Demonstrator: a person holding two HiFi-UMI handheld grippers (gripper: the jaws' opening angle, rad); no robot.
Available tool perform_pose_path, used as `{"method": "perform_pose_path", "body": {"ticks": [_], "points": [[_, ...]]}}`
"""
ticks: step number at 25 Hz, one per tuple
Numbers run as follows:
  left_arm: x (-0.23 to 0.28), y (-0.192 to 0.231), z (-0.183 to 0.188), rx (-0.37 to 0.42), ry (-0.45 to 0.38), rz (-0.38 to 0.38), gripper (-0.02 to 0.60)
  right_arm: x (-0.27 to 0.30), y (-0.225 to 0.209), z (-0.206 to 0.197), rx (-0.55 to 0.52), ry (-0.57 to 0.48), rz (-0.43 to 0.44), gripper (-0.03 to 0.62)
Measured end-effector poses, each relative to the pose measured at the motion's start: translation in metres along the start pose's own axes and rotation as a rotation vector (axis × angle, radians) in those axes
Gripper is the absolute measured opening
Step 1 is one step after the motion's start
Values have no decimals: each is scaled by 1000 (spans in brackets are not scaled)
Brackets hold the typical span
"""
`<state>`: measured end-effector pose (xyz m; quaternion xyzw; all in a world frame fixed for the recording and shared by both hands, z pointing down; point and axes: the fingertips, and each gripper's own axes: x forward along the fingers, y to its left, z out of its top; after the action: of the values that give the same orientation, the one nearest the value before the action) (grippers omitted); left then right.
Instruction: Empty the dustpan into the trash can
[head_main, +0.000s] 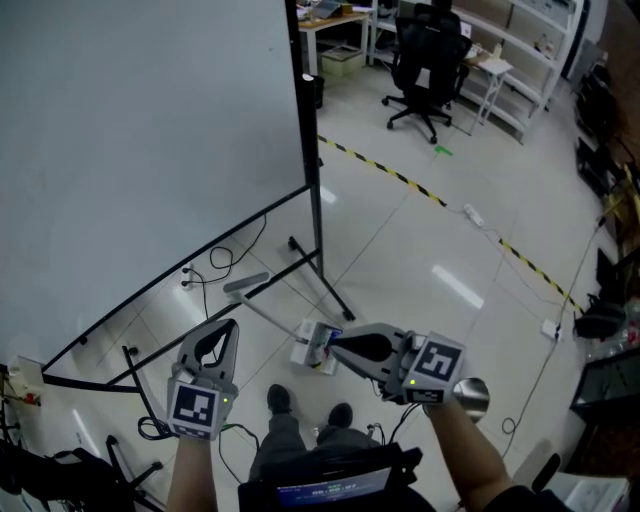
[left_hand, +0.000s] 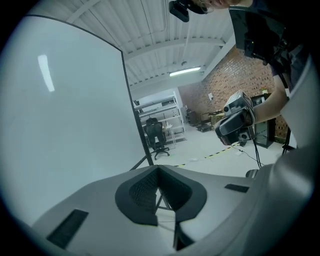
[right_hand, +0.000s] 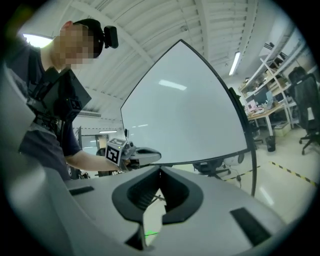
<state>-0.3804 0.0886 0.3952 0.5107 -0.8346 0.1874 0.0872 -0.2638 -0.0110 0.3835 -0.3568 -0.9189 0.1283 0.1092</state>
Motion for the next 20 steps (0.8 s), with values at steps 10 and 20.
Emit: {"method": "perform_pose_path", "body": {"ticks": [10, 20], "points": [[11, 63, -81, -106, 5, 39, 0, 80, -31, -21, -3, 72, -63, 8], [70, 100, -161, -199, 20, 37, 118, 142, -73, -64, 47, 117, -123, 8]]}}
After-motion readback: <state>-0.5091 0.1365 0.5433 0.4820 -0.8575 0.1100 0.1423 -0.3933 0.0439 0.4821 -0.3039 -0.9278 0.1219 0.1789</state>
